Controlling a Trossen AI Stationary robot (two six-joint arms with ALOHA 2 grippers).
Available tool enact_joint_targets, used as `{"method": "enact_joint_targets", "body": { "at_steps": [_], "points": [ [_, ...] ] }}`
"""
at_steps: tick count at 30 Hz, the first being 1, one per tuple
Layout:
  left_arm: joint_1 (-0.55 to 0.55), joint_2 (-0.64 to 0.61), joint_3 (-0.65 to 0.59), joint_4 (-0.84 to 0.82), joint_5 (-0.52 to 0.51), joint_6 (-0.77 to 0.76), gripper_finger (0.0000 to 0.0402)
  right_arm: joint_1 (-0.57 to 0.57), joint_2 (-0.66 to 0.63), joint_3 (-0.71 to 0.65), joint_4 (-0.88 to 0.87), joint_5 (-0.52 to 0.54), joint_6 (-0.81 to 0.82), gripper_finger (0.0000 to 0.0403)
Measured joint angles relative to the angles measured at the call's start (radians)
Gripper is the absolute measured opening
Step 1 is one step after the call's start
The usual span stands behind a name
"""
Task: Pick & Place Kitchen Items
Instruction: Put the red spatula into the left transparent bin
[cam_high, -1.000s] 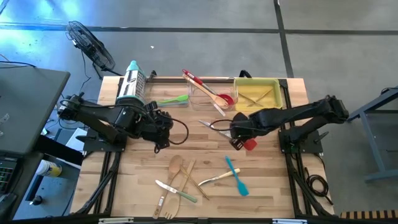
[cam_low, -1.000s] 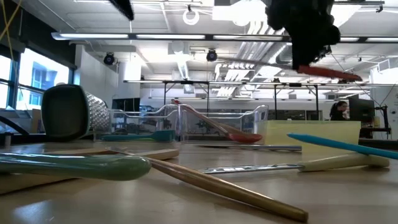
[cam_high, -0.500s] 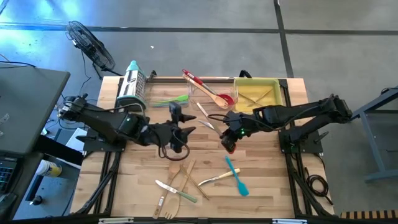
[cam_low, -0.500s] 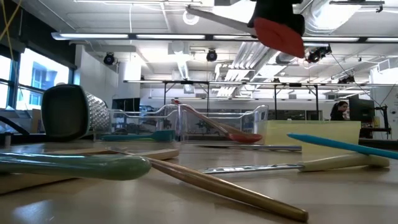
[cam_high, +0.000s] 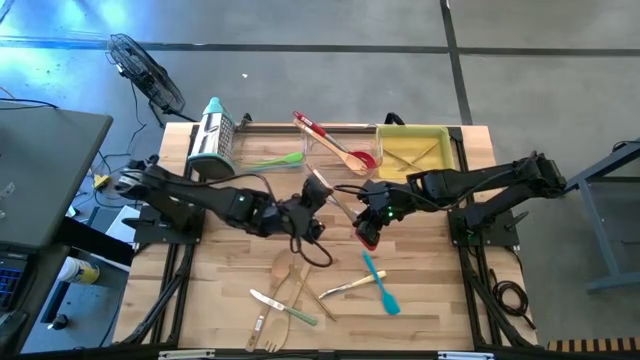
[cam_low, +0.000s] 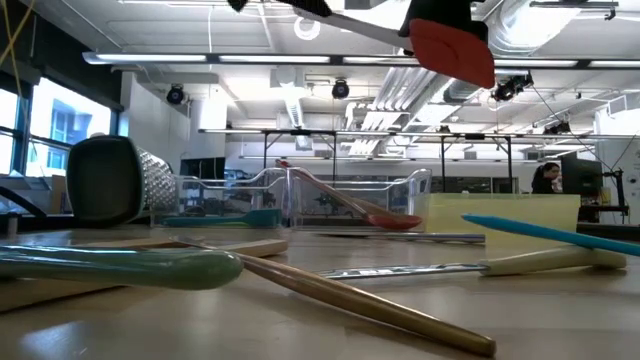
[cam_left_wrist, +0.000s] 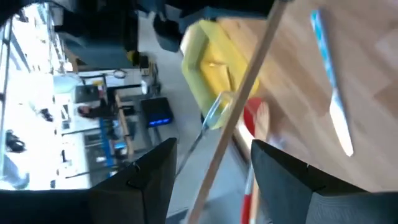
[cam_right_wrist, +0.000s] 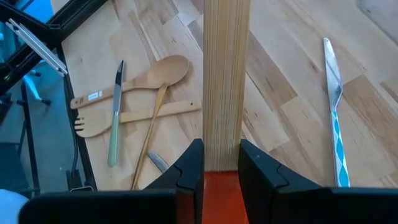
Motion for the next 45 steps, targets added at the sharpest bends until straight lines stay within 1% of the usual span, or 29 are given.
{"method": "enact_joint_targets", "body": {
  "at_steps": [3, 8, 12, 15, 18, 21, 24, 29, 30, 33, 39, 45],
  "points": [
    [0.009, 0.023, 0.0, 0.0, -0.037, 0.027, 0.02, 0.0, 0.0, 0.0, 0.0, -0.002, -0.002, 0.006],
    [0.03, 0.053, 0.0, 0.005, -0.052, 0.032, 0.02, 0.0, 0.0, 0.0, -0.001, -0.004, -0.019, 0.006],
    [0.048, 0.064, 0.0, 0.007, -0.016, 0.049, 0.02, 0.0, 0.0, 0.0, -0.001, -0.004, -0.025, 0.006],
    [0.059, 0.081, 0.002, 0.017, -0.01, 0.052, 0.0196, 0.0, 0.0, 0.0, -0.001, -0.004, -0.027, 0.006],
    [0.058, 0.083, -0.001, 0.021, -0.038, 0.052, 0.0176, 0.0, 0.0, 0.0, -0.003, -0.004, -0.032, 0.006],
    [0.058, 0.08, 0.0, 0.025, -0.032, 0.052, 0.0142, 0.0, 0.0, 0.0, -0.005, -0.004, -0.042, 0.006],
    [0.058, 0.081, 0.0, 0.025, -0.032, 0.052, 0.0102, 0.0, 0.0, 0.0, -0.006, -0.004, -0.045, 0.006],
    [0.058, 0.081, 0.0, 0.004, -0.027, 0.067, 0.0022, -0.002, 0.0, 0.0, -0.008, -0.006, -0.048, 0.006],
    [0.058, 0.082, -0.002, 0.0, -0.023, 0.073, 0.0015, -0.003, -0.002, 0.0, -0.013, -0.009, -0.048, 0.006],
    [0.058, 0.081, -0.002, -0.008, 0.005, 0.085, 0.0012, -0.002, -0.002, 0.0, -0.012, -0.014, -0.049, 0.006],
    [0.058, 0.081, -0.002, -0.012, 0.0, 0.079, 0.001, -0.005, -0.002, 0.0, -0.013, -0.012, -0.049, 0.006],
    [0.058, 0.081, 0.014, -0.04, 0.006, -0.004, 0.001, -0.022, -0.002, 0.0, -0.01, -0.035, -0.047, 0.006]
  ]
}}
